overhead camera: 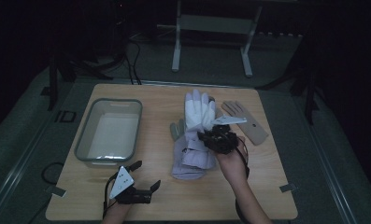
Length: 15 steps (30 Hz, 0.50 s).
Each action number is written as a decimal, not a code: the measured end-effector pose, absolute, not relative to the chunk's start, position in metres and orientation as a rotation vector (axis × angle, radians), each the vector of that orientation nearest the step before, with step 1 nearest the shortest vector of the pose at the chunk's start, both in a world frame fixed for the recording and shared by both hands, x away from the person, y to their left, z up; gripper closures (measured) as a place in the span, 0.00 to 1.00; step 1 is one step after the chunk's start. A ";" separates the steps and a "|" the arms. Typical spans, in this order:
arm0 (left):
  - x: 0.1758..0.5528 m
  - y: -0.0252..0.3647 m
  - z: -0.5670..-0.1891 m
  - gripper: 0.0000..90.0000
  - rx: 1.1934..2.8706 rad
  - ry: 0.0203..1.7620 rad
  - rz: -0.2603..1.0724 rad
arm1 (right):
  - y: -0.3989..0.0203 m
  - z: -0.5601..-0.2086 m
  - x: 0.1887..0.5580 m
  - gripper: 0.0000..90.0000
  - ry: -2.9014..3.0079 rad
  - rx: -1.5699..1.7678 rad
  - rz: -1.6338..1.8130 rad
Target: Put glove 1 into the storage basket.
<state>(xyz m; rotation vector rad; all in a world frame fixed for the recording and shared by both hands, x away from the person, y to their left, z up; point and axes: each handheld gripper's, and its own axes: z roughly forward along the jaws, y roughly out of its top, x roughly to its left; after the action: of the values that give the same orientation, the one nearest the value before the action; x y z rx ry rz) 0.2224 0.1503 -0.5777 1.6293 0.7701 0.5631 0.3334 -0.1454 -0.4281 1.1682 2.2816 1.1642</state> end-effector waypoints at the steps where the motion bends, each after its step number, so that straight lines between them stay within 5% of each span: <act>1: 0.222 0.150 -0.578 0.03 1.629 0.770 0.563 | -0.141 -0.430 0.335 0.86 2.288 1.166 1.160; 15: 0.223 0.150 -0.578 0.03 1.637 0.763 0.552 | -0.118 -0.481 0.350 0.85 2.399 1.241 1.032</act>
<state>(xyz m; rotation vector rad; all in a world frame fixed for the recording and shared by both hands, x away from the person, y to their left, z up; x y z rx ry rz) 0.2229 0.1496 -0.5775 1.6375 0.7630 0.5517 0.3497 -0.1182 -0.4814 1.2407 2.3988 1.0322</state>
